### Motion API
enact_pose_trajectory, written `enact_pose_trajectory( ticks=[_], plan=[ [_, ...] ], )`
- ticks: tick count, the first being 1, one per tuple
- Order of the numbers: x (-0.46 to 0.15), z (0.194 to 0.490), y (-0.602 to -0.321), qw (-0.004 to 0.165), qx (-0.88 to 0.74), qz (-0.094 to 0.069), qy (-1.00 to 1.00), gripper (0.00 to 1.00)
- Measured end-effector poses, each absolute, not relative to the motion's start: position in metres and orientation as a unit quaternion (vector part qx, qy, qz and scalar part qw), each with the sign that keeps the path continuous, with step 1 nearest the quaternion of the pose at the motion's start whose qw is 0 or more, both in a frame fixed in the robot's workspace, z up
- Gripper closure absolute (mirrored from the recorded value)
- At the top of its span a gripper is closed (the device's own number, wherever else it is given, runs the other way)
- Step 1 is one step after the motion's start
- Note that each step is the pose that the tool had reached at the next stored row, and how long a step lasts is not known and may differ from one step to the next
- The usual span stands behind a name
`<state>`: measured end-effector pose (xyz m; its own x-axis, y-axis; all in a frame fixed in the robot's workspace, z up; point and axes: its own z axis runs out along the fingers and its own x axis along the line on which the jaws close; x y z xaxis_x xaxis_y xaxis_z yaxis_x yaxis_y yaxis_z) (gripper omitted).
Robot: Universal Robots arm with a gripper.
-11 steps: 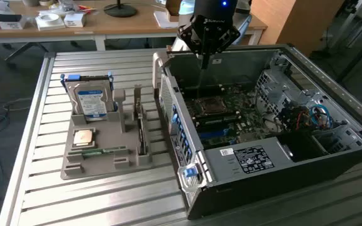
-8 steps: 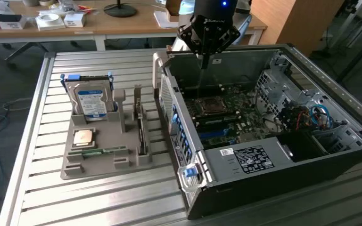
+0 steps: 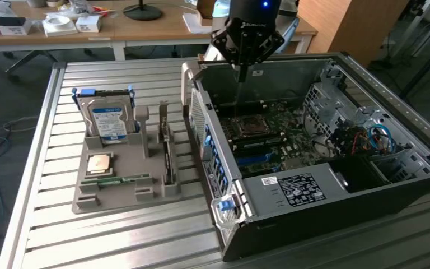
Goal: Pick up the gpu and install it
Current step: 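Reach for the gpu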
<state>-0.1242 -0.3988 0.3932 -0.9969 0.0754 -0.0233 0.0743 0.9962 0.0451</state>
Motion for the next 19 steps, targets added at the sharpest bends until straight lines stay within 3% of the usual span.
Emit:
enact_pose_trajectory(
  ticks=[19],
  plan=[
    [-0.138, 0.393, -0.399, 0.012, 0.037, 0.022, 0.999, 0.89]
  ],
)
